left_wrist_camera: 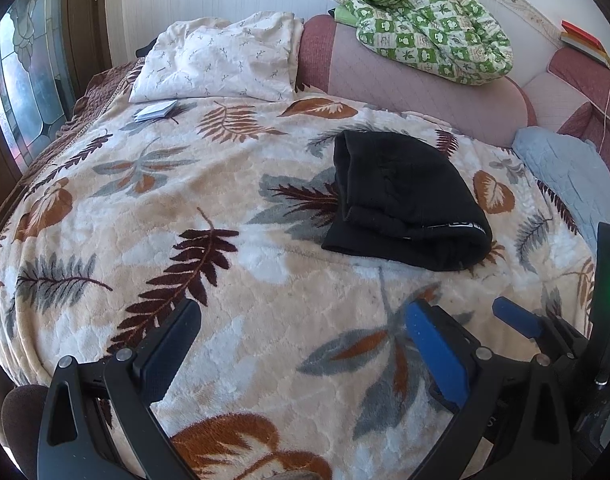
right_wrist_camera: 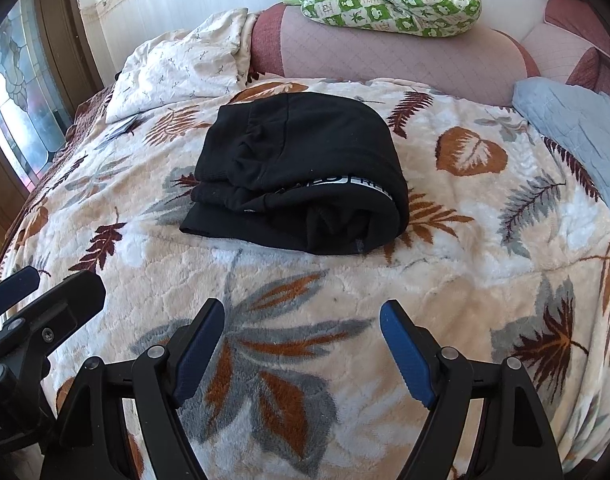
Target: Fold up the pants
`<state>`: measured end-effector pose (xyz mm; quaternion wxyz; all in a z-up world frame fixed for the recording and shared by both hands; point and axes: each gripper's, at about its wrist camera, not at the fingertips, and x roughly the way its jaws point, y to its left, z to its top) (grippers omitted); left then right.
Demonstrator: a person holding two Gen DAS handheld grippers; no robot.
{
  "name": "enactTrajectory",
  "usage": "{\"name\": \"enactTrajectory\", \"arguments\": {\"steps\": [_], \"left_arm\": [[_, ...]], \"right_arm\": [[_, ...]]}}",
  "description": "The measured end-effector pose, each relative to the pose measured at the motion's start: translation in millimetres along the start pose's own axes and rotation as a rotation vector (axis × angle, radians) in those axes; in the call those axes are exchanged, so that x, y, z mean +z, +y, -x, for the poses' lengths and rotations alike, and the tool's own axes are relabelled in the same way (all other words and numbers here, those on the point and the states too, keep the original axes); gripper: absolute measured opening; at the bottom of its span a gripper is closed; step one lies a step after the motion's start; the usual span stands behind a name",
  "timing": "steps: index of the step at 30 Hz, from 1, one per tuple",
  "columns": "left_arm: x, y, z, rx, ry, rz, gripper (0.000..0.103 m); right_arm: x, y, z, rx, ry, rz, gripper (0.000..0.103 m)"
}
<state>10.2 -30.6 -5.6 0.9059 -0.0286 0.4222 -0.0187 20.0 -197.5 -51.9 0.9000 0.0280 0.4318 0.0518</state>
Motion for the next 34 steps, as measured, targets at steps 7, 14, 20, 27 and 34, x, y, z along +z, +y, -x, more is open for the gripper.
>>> {"name": "enactTrajectory", "arguments": {"steps": [7, 14, 20, 27, 34], "left_arm": [[0.9, 3.3, -2.7, -0.007, 0.017, 0.010, 0.102], [2.1, 8.3, -7.5, -0.017, 0.034, 0.025, 0.102], [5.4, 19.0, -15.3, -0.021, 0.059, 0.058, 0.102], [8.1, 31.1, -20.0, -0.040, 0.074, 0.109, 0.102], [7.7, 28.2, -18.4, -0.045, 0.081, 0.084, 0.102]], "right_arm": [[-0.9, 0.4, -1.1, -0.001, 0.004, 0.002, 0.085], [-2.1, 1.5, -4.2, -0.007, 0.014, 0.017, 0.085], [0.8, 4.2, -4.7, -0.019, 0.017, 0.039, 0.085], [4.0, 9.0, -6.4, -0.026, 0.024, 0.068, 0.085], [5.3, 11.9, -9.5, -0.045, 0.038, 0.085, 0.085]]}}
